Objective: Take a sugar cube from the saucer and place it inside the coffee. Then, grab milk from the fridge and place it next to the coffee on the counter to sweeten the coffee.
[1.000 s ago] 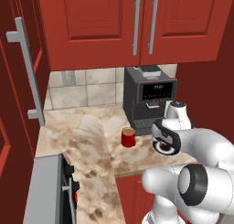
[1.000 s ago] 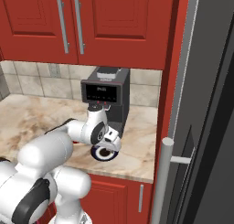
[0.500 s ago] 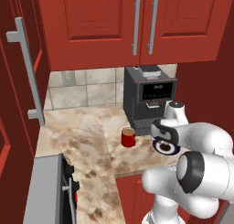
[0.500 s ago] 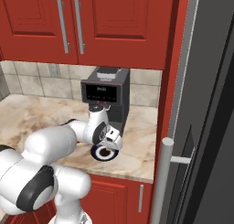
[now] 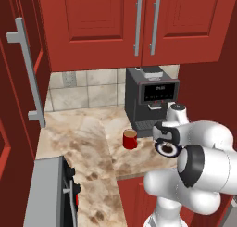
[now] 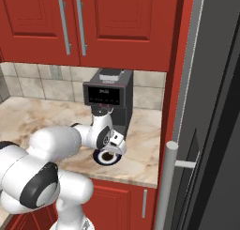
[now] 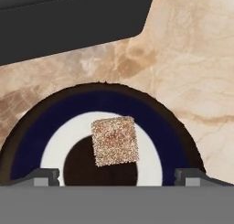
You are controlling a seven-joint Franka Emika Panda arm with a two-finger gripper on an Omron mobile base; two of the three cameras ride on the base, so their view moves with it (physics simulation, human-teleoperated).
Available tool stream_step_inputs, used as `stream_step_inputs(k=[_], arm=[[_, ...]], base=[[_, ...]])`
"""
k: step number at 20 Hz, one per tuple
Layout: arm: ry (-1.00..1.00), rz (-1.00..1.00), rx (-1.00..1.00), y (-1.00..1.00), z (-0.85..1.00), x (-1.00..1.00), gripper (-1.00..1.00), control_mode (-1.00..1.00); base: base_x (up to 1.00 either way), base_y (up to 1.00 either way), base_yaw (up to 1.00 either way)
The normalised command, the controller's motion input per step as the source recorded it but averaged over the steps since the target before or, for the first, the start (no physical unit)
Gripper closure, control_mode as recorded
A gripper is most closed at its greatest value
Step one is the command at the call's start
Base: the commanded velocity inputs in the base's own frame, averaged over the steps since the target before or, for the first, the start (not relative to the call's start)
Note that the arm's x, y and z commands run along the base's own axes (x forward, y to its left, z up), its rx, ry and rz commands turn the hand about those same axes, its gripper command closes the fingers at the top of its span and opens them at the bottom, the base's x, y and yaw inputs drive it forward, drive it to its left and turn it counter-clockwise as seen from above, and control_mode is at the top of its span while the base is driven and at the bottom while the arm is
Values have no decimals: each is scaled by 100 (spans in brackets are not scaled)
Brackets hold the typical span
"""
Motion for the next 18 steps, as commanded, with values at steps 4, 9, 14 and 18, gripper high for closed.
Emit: stream_step_inputs(k=[4, 9, 14, 18], arm=[[0, 0, 0, -1, -5, 23, -100, -100], [0, 0, 0, 0, -4, 13, -100, -100], [0, 0, 0, 0, -5, 2, -100, -100], [0, 0, 0, 0, -13, 0, 100, -100]], base=[[0, 0, 0], [0, 0, 0], [0, 0, 0], [0, 0, 0]])
